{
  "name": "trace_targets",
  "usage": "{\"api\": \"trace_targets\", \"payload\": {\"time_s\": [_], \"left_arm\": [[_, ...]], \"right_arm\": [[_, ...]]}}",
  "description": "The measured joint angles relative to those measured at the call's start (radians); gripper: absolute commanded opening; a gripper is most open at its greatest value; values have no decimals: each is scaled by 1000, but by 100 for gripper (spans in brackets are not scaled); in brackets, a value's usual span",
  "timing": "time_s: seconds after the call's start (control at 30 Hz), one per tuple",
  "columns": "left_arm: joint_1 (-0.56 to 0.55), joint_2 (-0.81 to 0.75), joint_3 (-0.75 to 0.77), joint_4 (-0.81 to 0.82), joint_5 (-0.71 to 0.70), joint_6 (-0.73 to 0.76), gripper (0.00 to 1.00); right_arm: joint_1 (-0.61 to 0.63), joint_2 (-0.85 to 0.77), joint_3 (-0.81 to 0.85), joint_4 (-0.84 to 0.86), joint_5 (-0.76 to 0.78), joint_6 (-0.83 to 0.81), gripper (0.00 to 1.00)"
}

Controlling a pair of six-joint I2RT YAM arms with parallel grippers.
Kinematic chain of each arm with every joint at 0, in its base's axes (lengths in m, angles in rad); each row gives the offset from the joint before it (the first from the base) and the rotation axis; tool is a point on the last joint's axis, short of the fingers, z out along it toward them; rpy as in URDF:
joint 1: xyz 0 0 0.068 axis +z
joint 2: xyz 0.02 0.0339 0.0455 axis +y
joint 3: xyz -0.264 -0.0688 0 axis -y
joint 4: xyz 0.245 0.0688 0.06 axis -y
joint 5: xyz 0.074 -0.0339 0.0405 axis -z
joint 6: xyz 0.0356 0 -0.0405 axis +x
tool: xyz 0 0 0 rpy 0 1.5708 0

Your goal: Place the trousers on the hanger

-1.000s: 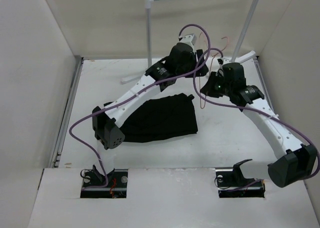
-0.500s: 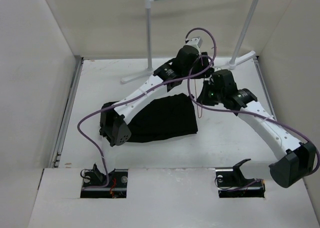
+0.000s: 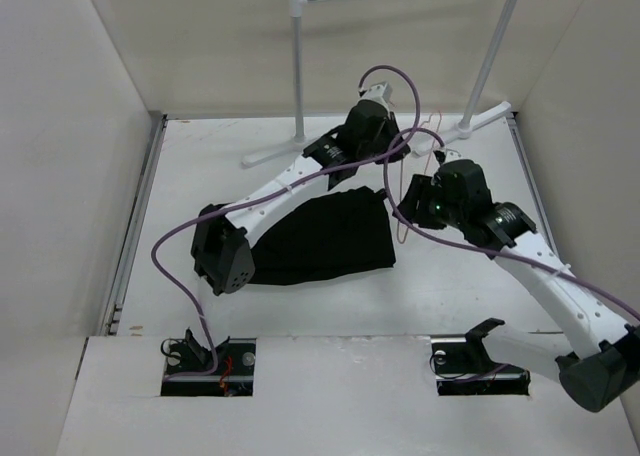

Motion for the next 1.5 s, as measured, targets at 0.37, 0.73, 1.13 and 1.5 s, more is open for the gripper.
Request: {"api": "trace_targets", "payload": {"time_s": [0.37,0.73,1.13,1.5], "left_arm": [[51,-209,-385,221,-19,-159,2],[-72,-301,-753,371,-237,-221,1],[-166,-226,-865,500,-466,-291,1],[-183,-137,-879,543,-519,-369,2]], "right_arm": [[-161,-229,-221,132,-169,124,58],[-231,-129,-217,169,-187,162,13],[-180,222,-230,394,-208,155,38],[-179,427,-282,566,-213,154,50]]}}
